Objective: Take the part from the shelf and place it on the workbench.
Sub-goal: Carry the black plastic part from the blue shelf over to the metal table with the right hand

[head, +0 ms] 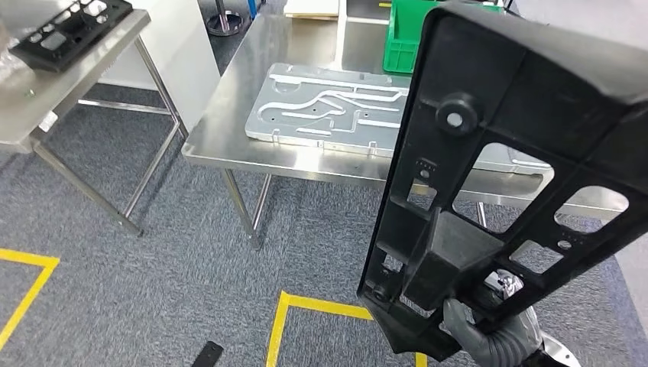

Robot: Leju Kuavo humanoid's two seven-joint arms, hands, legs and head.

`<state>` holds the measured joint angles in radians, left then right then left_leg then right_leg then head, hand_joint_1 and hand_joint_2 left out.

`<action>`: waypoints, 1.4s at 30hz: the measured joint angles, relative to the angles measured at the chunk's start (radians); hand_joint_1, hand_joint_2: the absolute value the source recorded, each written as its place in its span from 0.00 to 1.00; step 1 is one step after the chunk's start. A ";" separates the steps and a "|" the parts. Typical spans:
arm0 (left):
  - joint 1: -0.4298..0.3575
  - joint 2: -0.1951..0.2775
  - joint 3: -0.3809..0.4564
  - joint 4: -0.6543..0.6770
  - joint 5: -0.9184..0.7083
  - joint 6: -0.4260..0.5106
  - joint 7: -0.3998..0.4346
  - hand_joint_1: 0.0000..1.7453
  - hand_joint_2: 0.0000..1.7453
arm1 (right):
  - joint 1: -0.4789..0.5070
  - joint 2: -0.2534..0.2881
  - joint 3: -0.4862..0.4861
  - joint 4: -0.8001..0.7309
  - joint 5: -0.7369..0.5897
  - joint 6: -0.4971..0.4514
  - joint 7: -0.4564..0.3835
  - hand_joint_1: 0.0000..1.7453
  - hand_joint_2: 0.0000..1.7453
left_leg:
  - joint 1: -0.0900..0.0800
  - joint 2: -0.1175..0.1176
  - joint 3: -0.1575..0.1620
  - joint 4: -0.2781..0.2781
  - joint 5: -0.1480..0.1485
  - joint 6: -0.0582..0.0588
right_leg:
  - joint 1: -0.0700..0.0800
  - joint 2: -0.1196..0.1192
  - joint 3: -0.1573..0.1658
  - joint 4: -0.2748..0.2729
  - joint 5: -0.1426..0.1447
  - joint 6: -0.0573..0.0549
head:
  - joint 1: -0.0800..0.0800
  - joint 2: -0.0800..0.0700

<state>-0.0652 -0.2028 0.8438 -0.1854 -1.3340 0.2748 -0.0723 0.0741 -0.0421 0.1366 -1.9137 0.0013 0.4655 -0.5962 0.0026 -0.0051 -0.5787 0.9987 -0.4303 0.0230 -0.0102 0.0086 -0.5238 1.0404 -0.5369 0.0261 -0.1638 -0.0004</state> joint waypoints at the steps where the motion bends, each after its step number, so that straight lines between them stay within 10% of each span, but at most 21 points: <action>1: -0.001 0.000 0.000 0.000 -0.001 0.000 0.000 0.00 1.00 | -0.001 0.000 0.000 -0.001 -0.001 0.000 -0.001 1.00 1.00 | 0.003 0.000 0.008 -0.006 -0.001 0.004 | -0.001 -0.001 -0.024 0.048 -0.022 0.004 | 0.000 0.000; 5: -0.001 -0.001 0.000 0.000 -0.004 0.000 -0.001 0.00 1.00 | 0.006 -0.001 0.000 0.000 -0.001 -0.003 0.000 1.00 1.00 | 0.001 0.000 0.030 -0.007 -0.022 0.010 | -0.006 -0.003 -0.163 0.246 -0.061 0.013 | 0.001 0.000; 10: 0.001 -0.002 0.001 0.000 -0.008 -0.001 -0.005 0.00 1.00 | 0.018 -0.005 0.000 -0.003 0.004 -0.015 -0.007 1.00 1.00 | -0.002 -0.003 0.067 -0.002 -0.058 -0.007 | -0.007 -0.007 -0.076 -0.005 0.101 0.003 | 0.000 0.000; 15: -0.001 -0.001 0.001 0.000 -0.015 -0.003 -0.008 0.00 1.00 | 0.040 -0.006 0.000 -0.015 0.012 -0.027 -0.015 1.00 1.00 | 0.000 0.000 0.062 0.032 -0.092 -0.036 | -0.008 -0.003 -0.057 -0.029 0.086 -0.027 | 0.000 0.000; 19: -0.001 -0.001 0.001 0.000 -0.015 -0.005 -0.008 0.00 1.00 | 0.050 -0.007 0.000 -0.020 0.014 -0.027 -0.018 1.00 1.00 | 0.007 0.000 -0.077 0.275 -0.176 -0.051 | -0.009 -0.006 -0.033 -0.032 0.067 -0.040 | 0.000 0.000; 21: 0.002 -0.001 0.001 0.000 -0.015 -0.005 -0.008 0.00 1.00 | 0.055 -0.007 0.000 -0.020 0.014 -0.027 -0.020 1.00 1.00 | 0.009 0.000 -0.106 0.283 -0.137 -0.053 | -0.009 -0.003 -0.017 -0.031 0.054 -0.038 | 0.000 0.000; 25: 0.002 0.000 0.001 0.000 -0.015 -0.004 -0.009 0.00 1.00 | 0.057 -0.007 0.000 -0.020 0.015 -0.027 -0.028 1.00 1.00 | 0.005 0.001 -0.024 0.051 0.002 -0.038 | -0.007 0.000 0.018 -0.031 0.024 -0.022 | 0.000 0.000; 30: 0.002 0.000 0.002 0.000 -0.016 -0.003 -0.009 0.00 1.00 | 0.062 -0.008 0.000 -0.021 0.017 -0.029 -0.034 1.00 1.00 | 0.005 0.000 -0.003 0.012 -0.008 -0.006 | -0.006 -0.002 0.015 -0.013 0.000 0.005 | 0.000 0.000; 34: 0.001 0.000 0.002 0.000 -0.016 -0.003 -0.009 0.00 1.00 | 0.068 -0.008 0.000 -0.022 0.018 -0.032 -0.036 1.00 1.00 | 0.005 0.000 0.017 0.003 -0.022 0.011 | -0.007 -0.003 -0.125 0.220 -0.083 0.013 | 0.000 0.000; 36: 0.002 0.000 0.002 0.000 -0.016 -0.003 -0.008 0.00 1.00 | 0.073 -0.009 0.000 -0.022 0.019 -0.032 -0.036 1.00 1.00 | 0.004 -0.001 0.032 0.004 -0.034 0.011 | -0.007 -0.004 -0.167 0.247 -0.050 0.013 | 0.000 0.000; 39: 0.003 -0.001 0.003 0.000 -0.016 -0.004 -0.008 0.00 1.00 | 0.074 -0.009 0.000 -0.022 0.019 -0.032 -0.036 1.00 1.00 | 0.001 -0.003 0.060 0.005 -0.057 0.003 | -0.003 -0.004 -0.112 0.069 0.084 0.000 | 0.001 0.000; 42: 0.002 -0.001 0.004 0.000 -0.014 -0.006 -0.008 0.00 1.00 | 0.074 -0.009 0.000 -0.022 0.021 -0.032 -0.035 1.00 1.00 | -0.003 -0.004 0.067 0.005 -0.073 -0.013 | 0.005 -0.003 -0.081 -0.011 0.098 -0.015 | 0.000 0.000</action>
<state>-0.0635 -0.2042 0.8474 -0.1854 -1.3476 0.2689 -0.0805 0.1479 -0.0515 0.1366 -1.9358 0.0227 0.4333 -0.6316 -0.0006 -0.0089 -0.5116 1.0033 -0.5037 0.0100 -0.0048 0.0053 -0.6044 1.0293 -0.4394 0.0115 -0.1639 -0.0004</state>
